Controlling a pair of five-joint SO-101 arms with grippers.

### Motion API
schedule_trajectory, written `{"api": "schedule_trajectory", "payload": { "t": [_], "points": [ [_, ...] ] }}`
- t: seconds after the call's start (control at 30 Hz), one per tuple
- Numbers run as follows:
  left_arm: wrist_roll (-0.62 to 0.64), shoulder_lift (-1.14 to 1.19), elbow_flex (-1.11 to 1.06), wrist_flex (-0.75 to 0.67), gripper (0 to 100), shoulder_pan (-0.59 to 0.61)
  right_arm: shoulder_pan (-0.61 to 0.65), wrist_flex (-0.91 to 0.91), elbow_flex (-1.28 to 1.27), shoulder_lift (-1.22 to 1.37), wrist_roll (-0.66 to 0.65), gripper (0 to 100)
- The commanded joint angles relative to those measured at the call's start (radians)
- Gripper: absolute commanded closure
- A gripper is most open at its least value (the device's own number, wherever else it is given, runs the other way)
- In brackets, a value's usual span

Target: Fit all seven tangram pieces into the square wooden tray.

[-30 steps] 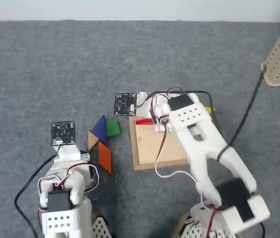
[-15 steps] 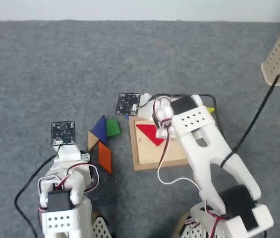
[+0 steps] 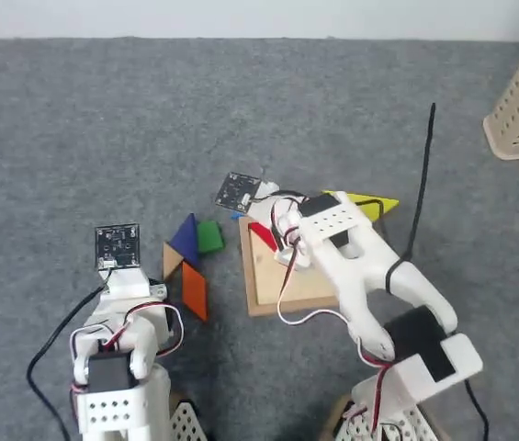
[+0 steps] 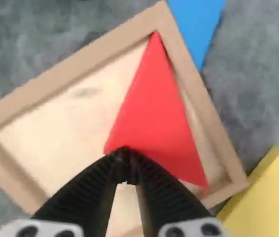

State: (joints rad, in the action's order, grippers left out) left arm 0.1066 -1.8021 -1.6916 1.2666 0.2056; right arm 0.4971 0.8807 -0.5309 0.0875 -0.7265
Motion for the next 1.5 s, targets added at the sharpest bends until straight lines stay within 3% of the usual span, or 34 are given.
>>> {"api": "schedule_trajectory", "payload": {
  "t": [0.0, 0.23, 0.43, 0.63, 0.83, 0.97, 1.1, 1.23, 1.47],
  "points": [
    [0.009, -0.020, 0.005, 0.002, 99, 0.002, -0.025, -0.007, 0.048, 0.038, 0.023, 99.3],
    [0.009, -0.020, 0.005, 0.002, 99, 0.002, -0.099, -0.015, 0.089, 0.038, 0.026, 99.3],
    [0.009, -0.020, 0.005, 0.002, 99, 0.002, -0.091, -0.004, 0.089, 0.024, 0.032, 99.3],
    [0.009, -0.020, 0.005, 0.002, 99, 0.002, -0.094, 0.166, 0.178, -0.148, 0.272, 99.3],
    [0.009, -0.020, 0.005, 0.002, 99, 0.002, -0.197, 0.249, 0.180, -0.309, 0.269, 99.3],
    [0.009, -0.020, 0.005, 0.002, 99, 0.002, -0.332, 0.240, 0.204, -0.354, 0.264, 99.3],
    [0.009, -0.020, 0.005, 0.002, 99, 0.002, -0.455, 0.268, 0.281, -0.280, 0.167, 99.3],
    [0.009, -0.020, 0.005, 0.002, 99, 0.002, -0.461, 0.274, 0.341, -0.116, 0.018, 97.9],
    [0.009, -0.020, 0.005, 0.002, 99, 0.002, -0.443, 0.262, 0.446, 0.160, -0.235, 79.8]
  ]
}}
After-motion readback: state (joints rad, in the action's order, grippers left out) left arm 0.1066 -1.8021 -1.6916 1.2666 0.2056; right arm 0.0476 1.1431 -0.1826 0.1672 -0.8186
